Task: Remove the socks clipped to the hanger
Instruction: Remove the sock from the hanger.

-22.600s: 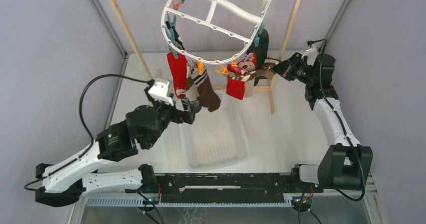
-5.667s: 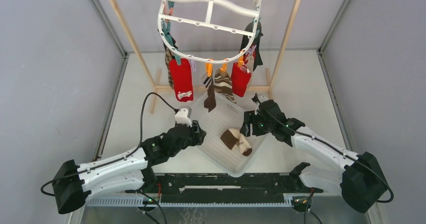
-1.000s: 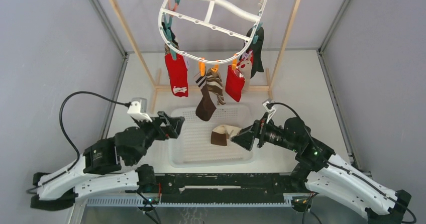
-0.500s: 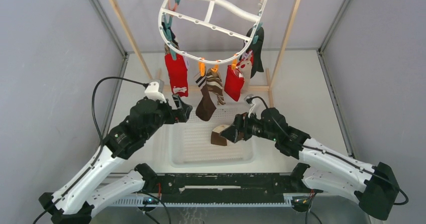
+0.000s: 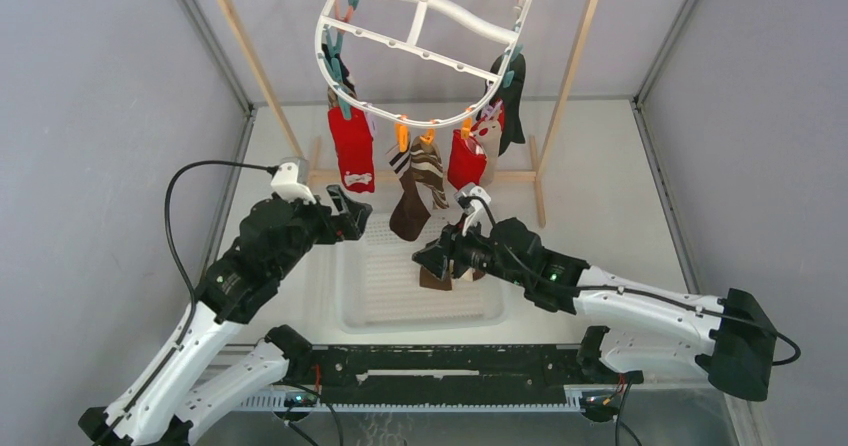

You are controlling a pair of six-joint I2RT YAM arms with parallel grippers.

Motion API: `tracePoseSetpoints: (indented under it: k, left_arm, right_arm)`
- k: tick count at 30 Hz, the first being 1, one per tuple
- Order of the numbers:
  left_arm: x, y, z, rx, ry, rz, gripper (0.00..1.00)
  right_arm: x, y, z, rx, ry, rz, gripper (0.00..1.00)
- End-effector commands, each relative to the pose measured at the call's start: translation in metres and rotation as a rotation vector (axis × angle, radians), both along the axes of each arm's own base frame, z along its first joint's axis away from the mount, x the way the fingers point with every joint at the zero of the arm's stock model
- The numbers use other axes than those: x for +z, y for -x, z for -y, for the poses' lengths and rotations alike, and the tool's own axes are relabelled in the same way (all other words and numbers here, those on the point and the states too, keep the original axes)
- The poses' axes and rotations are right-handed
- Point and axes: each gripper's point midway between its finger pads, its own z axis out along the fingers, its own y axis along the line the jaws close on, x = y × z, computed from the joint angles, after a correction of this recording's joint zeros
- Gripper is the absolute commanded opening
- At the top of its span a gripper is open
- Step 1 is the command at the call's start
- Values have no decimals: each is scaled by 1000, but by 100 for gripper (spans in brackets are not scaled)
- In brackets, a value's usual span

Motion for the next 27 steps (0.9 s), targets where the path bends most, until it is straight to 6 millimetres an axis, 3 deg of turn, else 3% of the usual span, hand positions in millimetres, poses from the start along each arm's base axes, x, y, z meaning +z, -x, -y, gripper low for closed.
tracePoseSetpoints:
  k: [1, 7, 16, 27]
  left_arm:
    - [3, 1, 2, -29, -1, 31, 100]
    - [-2, -1, 8, -53, 7, 20, 100]
    - [-9, -5, 16, -75, 6, 3, 100]
    - [-14, -5, 18, -82, -6, -10, 100]
  right_arm:
    - [28, -30, -3, -138, -38, 137, 49]
    - [26, -55, -1, -227, -17, 188, 50]
    - [-1, -79, -1, -258, 28, 146, 71]
    - [-18, -102, -10, -241, -3, 108, 72]
